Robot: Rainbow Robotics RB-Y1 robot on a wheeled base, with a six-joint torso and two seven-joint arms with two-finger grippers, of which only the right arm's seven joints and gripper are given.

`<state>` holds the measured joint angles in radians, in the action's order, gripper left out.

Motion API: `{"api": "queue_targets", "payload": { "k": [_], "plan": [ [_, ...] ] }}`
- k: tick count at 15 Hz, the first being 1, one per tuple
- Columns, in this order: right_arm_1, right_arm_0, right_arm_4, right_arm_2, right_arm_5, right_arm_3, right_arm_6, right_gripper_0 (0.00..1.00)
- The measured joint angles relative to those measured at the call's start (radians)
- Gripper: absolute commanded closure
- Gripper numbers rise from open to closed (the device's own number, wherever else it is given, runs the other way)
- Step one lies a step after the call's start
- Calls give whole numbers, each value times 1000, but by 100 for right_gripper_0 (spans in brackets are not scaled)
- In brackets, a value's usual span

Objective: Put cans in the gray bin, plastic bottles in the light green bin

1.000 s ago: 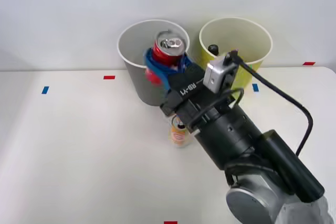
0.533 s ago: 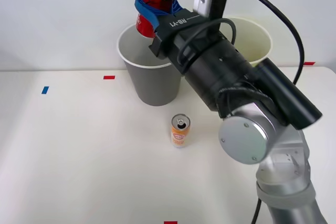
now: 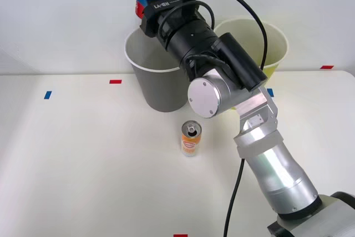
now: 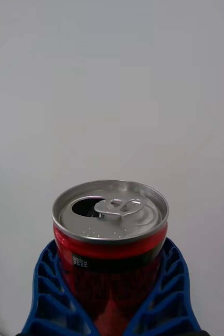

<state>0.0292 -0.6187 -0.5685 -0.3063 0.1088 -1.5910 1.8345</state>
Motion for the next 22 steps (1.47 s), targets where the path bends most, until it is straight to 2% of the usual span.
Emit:
{"api": "queue_targets", "payload": {
  "k": [3, 6, 7, 8, 9, 10, 18, 20, 22],
  "plan": [
    [34, -5, 12, -2, -1, 19, 15, 100],
    [38, -17, 24, -12, 0, 73, 31, 100],
    [35, -26, 27, -14, 0, 94, 34, 93],
    [33, -29, 27, -15, -1, 102, 34, 70],
    [32, -29, 27, -16, -3, 104, 33, 40],
    [34, -29, 27, -16, -8, 104, 32, 0],
    [59, 1, 27, -26, -46, 93, 42, 0],
    [88, 57, 28, -48, -87, 30, 43, 0],
    [138, 154, 30, -73, -114, -100, 43, 0]
  ]
}}
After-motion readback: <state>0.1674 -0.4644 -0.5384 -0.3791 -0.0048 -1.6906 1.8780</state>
